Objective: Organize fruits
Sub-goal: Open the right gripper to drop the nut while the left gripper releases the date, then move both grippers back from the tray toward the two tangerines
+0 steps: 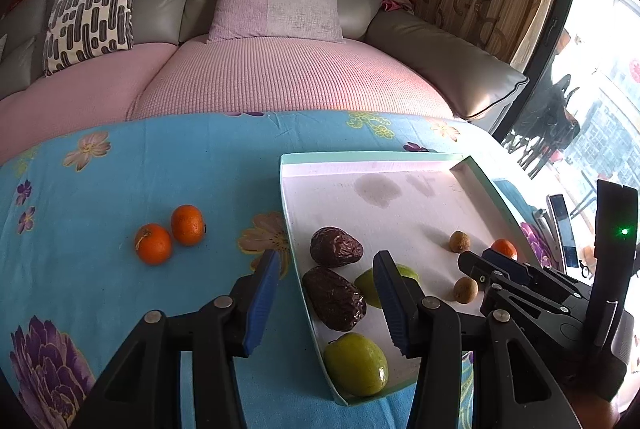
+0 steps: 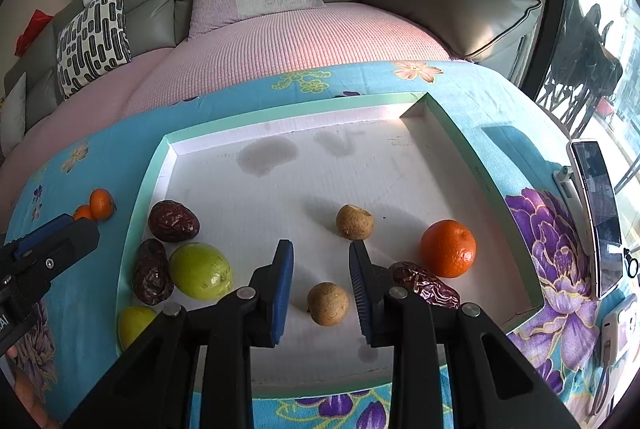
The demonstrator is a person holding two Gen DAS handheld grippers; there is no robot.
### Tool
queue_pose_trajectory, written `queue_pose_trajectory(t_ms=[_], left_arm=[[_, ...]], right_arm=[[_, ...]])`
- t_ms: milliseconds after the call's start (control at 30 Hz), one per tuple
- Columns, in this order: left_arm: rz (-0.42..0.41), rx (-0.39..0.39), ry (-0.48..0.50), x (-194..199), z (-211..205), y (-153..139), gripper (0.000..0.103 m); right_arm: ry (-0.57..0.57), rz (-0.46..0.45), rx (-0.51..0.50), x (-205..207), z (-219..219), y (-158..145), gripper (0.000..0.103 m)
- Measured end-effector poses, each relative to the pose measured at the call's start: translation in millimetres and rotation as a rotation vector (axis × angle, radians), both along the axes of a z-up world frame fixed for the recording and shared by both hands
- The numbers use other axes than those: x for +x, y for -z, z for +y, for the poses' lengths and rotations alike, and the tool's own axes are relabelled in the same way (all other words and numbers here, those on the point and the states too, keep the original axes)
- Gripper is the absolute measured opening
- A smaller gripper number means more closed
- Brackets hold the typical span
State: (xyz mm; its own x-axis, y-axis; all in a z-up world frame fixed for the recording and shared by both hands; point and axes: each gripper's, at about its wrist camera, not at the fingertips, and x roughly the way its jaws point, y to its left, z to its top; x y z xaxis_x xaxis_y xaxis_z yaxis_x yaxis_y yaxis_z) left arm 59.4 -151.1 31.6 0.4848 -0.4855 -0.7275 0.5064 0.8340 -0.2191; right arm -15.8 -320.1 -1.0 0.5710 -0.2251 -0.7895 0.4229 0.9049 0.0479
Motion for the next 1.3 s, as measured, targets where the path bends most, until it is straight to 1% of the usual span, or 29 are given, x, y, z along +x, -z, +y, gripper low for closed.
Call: queue_pose_trajectory(t_ms=[267, 333, 367, 400, 433, 467, 533, 567, 600, 667, 733, 1000, 1033, 1067, 1167, 1300], left_arm=[[0.026, 0.023, -0.044, 8.6, 11.4, 13.1, 0.053], [0.026, 0.039, -0.058, 10.9, 12.9, 16.9, 0.06], [0.027, 0.051, -0.07, 12.1, 14.1, 19.0, 0.064], [0.03, 0.064, -0.084, 13.5, 15.5, 21.4, 0.069], [0.034, 0.075, -0.102, 15.4, 17.4, 24.3, 0.072], [0.039, 0.085, -0.12, 17.3, 19.9, 27.4, 0.079], [0.041, 0.1, -0.15, 20.4, 25.0, 32.0, 0.084], [0.04, 0.108, -0.164, 21.8, 27.6, 33.9, 0.088], [0.038, 0.116, -0.179, 22.7, 30.2, 35.6, 0.091], [0.034, 0.125, -0.197, 24.4, 34.3, 37.9, 0.094], [0.035, 0.128, -0.211, 25.9, 37.7, 39.4, 0.098], [0.031, 0.132, -0.222, 27.0, 41.6, 40.5, 0.099], [0.028, 0.135, -0.224, 27.2, 41.4, 40.7, 0.1], [0.022, 0.138, -0.228, 27.0, 41.9, 40.5, 0.103], [0.006, 0.145, -0.247, 26.8, 44.2, 39.5, 0.103], [0.005, 0.139, -0.264, 28.1, 50.6, 39.1, 0.103]], right_arm=[[-0.007, 0.01, 0.002, 1.1, 1.4, 2.6, 0.03], [-0.004, 0.011, 0.003, 1.1, 0.8, 3.1, 0.03], [-0.002, 0.013, 0.004, 1.3, 0.3, 3.8, 0.036], [0.001, 0.014, 0.003, 1.4, -0.1, 4.6, 0.053], [0.005, 0.015, 0.002, 1.5, -0.4, 5.3, 0.062], [0.006, 0.013, 0.0, 1.3, -0.6, 5.6, 0.07], [0.002, 0.009, 0.001, 1.7, -0.2, 5.1, 0.071], [0.001, 0.008, 0.001, 1.7, -0.1, 5.2, 0.072], [0.0, 0.009, 0.0, 2.1, 0.3, 5.7, 0.077], [-0.006, 0.009, -0.005, 2.6, 1.4, 6.1, 0.081], [-0.01, 0.011, -0.009, 3.1, 2.4, 6.3, 0.081], [-0.013, 0.017, -0.011, 4.0, 3.6, 7.5, 0.081], [-0.013, 0.016, -0.011, 3.9, 3.8, 7.5, 0.081], [-0.014, 0.013, -0.012, 3.8, 3.9, 7.5, 0.082], [-0.008, -0.006, -0.022, 2.9, 4.3, 6.0, 0.098], [-0.011, -0.028, -0.019, 2.5, 5.4, 3.9, 0.098]])
